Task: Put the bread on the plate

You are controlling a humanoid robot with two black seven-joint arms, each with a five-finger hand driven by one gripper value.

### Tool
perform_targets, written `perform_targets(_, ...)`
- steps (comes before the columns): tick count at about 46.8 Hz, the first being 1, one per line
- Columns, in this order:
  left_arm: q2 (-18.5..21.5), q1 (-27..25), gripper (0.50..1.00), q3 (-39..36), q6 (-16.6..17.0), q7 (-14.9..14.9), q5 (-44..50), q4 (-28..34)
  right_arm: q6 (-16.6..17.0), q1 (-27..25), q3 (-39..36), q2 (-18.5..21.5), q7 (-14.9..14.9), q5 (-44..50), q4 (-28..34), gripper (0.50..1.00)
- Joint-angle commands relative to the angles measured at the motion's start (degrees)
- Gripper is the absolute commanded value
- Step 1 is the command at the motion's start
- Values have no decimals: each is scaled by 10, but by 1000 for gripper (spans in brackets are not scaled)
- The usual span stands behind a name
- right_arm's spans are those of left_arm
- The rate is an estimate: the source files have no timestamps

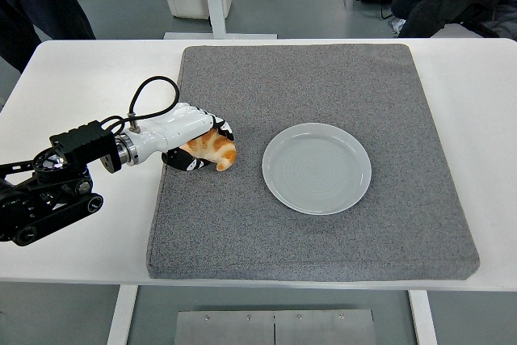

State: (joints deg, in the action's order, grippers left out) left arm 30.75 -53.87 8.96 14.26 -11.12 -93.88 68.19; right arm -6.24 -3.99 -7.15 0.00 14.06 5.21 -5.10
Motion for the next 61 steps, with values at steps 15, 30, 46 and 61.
perform_targets(15, 6, -96, 500, 1, -8, 0, 37, 1, 0, -1, 0, 0, 0, 0, 0, 1000)
perform_targets(30, 7, -202, 500, 1, -48, 1, 84, 2, 0, 0, 0, 0, 0, 1, 0, 1000)
perform_targets(46, 2, -261, 500, 1, -79, 1, 108, -1, 0, 0, 0, 0, 0, 1, 0, 1000)
perform_targets(61, -36, -271, 500, 0, -85, 4, 108, -1, 0, 0, 0, 0, 0, 1, 0, 1000)
